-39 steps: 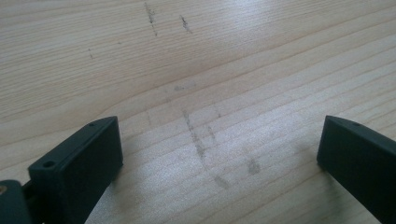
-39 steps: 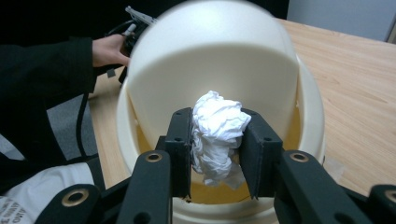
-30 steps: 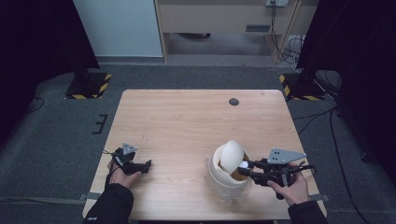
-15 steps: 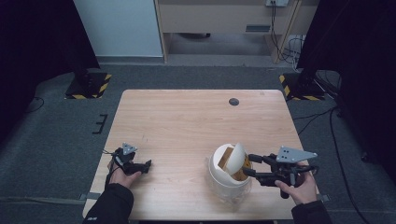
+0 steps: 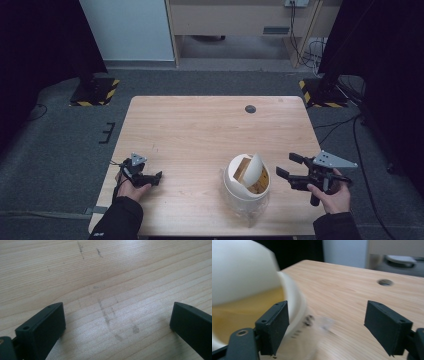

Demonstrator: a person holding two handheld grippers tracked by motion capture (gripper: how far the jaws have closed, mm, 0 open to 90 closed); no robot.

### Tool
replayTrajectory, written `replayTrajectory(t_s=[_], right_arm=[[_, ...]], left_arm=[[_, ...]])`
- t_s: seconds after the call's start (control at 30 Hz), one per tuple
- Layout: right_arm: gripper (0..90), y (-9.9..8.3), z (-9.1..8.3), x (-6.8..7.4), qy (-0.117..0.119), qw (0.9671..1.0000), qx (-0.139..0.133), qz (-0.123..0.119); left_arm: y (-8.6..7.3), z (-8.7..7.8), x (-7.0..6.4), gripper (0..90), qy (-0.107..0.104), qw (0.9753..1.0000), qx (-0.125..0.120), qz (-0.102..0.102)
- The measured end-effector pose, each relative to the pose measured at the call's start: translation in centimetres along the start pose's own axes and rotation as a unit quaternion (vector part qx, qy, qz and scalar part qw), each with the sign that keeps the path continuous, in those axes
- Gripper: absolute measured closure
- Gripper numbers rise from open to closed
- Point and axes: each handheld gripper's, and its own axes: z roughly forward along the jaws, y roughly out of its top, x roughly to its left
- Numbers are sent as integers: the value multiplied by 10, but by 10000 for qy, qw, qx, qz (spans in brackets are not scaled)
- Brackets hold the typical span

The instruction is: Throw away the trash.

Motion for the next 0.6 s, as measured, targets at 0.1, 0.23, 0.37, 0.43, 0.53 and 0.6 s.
replayTrajectory(t_s=[0.1, 0.23, 0.37, 0.43, 0.53, 0.6], right_arm=[[187, -9, 1, -13, -278, 9995, 76, 138], [168, -20, 2, -27, -621, 9975, 188, 264], [153, -31, 6, -39, -875, 9948, 408, 329], [147, -36, 9, -45, -963, 9933, 562, 319], [142, -42, 14, -53, -1081, 9907, 784, 269], [139, -47, 17, -58, -1167, 9884, 947, 237]], left_arm=[[0, 0, 0, 0, 0, 10000, 0, 0], [0, 0, 0, 0, 1, 10000, 0, 1], [0, 0, 0, 0, 1, 10000, 0, 0], [0, 0, 0, 0, 1, 10000, -1, 0], [0, 0, 0, 0, 2, 10000, -2, 0], [0, 0, 0, 0, 2, 10000, -1, 0]])
